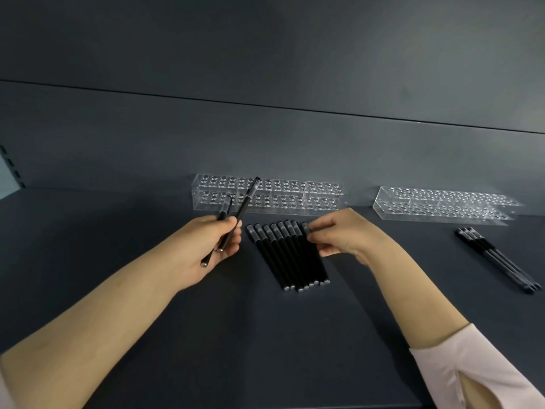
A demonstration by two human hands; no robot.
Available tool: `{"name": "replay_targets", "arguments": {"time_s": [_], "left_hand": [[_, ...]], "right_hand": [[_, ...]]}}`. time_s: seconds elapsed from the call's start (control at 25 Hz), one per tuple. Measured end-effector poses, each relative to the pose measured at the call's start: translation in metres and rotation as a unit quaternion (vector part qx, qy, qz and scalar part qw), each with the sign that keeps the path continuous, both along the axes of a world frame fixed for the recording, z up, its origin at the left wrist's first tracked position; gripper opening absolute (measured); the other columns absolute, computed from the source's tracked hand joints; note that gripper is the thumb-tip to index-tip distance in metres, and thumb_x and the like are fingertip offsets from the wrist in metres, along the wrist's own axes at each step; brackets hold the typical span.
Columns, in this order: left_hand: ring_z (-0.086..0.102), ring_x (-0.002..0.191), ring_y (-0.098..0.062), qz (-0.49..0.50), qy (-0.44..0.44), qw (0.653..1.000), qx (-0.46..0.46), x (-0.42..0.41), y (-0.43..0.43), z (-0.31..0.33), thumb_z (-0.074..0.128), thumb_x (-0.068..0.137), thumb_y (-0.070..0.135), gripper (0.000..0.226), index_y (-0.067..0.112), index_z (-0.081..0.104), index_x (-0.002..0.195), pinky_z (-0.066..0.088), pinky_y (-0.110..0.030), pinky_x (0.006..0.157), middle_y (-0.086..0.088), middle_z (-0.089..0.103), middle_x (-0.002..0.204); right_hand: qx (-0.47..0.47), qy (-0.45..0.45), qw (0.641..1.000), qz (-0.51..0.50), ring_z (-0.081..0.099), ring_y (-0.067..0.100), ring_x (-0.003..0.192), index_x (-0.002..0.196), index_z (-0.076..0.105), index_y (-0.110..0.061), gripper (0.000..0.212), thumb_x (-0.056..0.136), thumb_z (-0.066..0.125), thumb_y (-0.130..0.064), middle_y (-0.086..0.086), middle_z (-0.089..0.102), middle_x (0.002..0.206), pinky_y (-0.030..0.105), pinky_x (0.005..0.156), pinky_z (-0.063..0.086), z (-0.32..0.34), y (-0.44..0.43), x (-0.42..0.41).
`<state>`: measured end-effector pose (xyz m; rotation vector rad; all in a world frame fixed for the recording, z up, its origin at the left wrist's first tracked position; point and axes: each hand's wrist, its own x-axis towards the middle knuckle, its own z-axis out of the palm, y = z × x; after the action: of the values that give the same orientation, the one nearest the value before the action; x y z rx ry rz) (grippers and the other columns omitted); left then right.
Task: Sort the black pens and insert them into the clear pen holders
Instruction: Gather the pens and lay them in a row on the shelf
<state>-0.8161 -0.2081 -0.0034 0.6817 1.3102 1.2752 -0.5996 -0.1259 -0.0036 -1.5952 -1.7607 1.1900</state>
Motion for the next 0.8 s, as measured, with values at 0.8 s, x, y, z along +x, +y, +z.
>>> {"name": "replay_targets", "arguments": {"time_s": [0.8], "left_hand": [[0.06, 0.068, -0.005, -0.1, 0.089, 0.991, 0.005, -0.008, -0.011, -0.002, 0.067, 0.09, 0.019, 0.015, 0.011, 0.075, 0.099, 0.053, -0.017, 0.065, -0.001, 0.076, 0.088]], "right_hand": [[-0.021, 0.239, 0.968, 0.071, 0.06, 0.007, 0.069, 0.089, 0.067, -0.017, 0.003, 0.087, 0.068, -0.018, 0.0, 0.073, 0.089, 0.018, 0.058, 0.045, 0.012, -0.02, -0.051]]}}
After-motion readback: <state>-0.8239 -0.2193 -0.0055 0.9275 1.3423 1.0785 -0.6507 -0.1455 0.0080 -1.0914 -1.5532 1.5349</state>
